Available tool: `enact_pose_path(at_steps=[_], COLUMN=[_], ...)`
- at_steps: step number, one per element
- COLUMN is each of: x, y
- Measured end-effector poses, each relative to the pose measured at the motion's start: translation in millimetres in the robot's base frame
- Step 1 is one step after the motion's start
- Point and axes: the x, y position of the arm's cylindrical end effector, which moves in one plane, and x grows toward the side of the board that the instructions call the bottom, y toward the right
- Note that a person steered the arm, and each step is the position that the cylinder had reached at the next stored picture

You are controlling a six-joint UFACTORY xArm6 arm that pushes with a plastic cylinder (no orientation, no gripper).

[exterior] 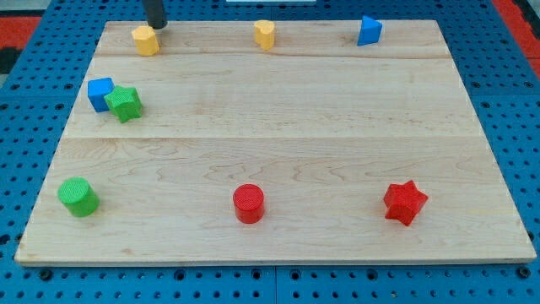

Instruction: Move the yellow hexagon above the green star

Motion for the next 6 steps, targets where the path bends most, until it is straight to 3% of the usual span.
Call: enact_pose_path(at_steps=[2,6], x=[49.8,43.6], y=[16.7,-41.0])
